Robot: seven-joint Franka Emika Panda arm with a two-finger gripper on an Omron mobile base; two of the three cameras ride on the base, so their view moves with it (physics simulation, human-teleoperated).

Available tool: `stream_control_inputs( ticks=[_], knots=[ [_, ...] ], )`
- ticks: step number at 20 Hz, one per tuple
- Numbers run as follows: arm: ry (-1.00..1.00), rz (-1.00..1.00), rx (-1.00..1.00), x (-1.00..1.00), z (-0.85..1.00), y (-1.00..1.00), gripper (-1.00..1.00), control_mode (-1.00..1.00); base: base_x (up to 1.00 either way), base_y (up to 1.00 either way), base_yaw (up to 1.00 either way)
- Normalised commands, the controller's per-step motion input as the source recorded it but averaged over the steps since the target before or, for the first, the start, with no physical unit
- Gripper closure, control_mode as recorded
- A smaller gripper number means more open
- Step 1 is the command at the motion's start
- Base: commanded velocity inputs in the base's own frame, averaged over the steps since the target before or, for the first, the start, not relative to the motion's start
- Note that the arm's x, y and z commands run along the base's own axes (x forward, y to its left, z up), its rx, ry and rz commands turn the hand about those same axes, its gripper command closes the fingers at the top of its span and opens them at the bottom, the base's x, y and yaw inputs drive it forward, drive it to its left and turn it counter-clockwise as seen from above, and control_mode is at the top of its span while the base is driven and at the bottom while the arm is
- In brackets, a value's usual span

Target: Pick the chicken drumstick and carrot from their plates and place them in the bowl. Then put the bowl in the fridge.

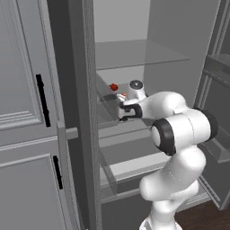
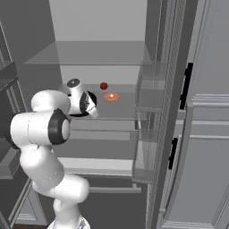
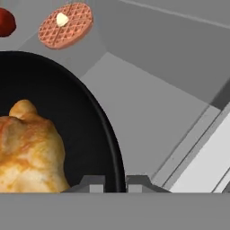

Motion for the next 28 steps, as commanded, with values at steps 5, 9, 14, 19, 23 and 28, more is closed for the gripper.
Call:
stream_control_inputs(
  ticks=[5,9,14,19,23,28],
  knots=[
    [0.05,-0.13,0.0,0.44,-0.19,0.09,1.0,-1.0,0.0,0.0,0.0],
    [0.0,-0.12,0.0,0.51,0.0,0.13,-1.0,-1.0,0.0,0.0,0.0],
    [-0.03,0.0,0.0,-0.06,0.0,0.0,-1.0,-1.0,0.0,0.0,0.0],
    [-0.22,-0.01,0.0,-0.34,0.23,-0.07,-1.0,-1.0,0.0,0.0,0.0],
    [-0.32,-0.04,0.01,-0.67,0.57,-0.19,-1.0,-1.0,0.0,0.0,0.0],
    [-0.46,-0.02,0.0,-0.94,0.76,-0.13,-1.0,-1.0,0.0,0.0,0.0]
  ],
)
